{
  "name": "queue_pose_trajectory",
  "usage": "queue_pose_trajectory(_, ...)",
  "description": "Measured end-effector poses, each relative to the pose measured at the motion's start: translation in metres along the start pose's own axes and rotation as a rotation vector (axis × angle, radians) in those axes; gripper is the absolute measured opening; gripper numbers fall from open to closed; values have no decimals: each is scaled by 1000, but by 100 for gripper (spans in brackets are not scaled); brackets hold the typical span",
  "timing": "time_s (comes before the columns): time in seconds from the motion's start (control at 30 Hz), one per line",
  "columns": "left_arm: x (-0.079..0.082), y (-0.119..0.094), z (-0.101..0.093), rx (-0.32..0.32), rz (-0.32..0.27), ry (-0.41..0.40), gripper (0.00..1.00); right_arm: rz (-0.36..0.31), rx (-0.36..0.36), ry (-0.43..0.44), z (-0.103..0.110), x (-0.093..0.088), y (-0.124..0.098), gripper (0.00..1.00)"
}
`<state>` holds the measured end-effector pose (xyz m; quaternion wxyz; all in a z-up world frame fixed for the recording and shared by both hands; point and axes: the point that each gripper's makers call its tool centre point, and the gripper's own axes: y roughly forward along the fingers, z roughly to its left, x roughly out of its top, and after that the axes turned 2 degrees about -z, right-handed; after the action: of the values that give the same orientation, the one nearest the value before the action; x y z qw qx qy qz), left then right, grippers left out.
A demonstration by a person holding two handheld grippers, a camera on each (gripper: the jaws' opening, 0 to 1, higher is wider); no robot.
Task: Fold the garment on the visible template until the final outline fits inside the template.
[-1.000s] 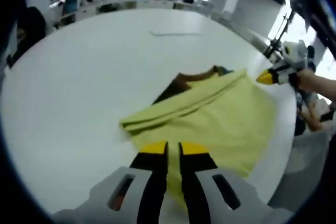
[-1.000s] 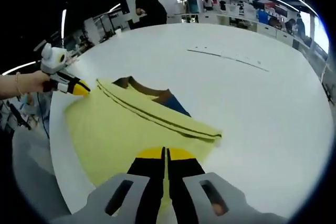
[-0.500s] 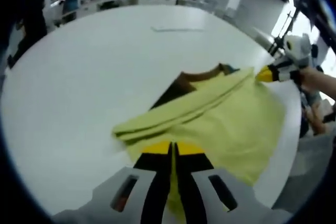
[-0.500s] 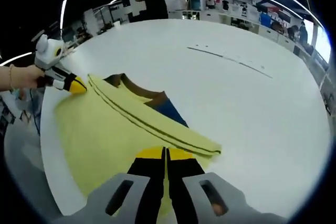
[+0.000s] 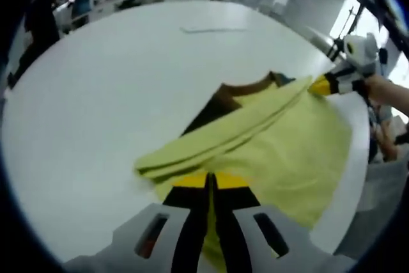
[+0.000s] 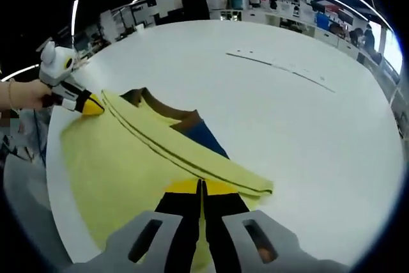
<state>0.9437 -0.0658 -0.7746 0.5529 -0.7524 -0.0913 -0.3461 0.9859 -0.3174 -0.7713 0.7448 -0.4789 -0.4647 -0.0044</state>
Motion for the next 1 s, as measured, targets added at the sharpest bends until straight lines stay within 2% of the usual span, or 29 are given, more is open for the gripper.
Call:
queue_pose_trajectory(0.7,17,10,16,5,-17,-1,0,18,1,-8,-10,13,18,1)
queue_pose_trajectory(1.0,26,16,22,15,-28,5,0,32,2,-40,-16,21,23,1)
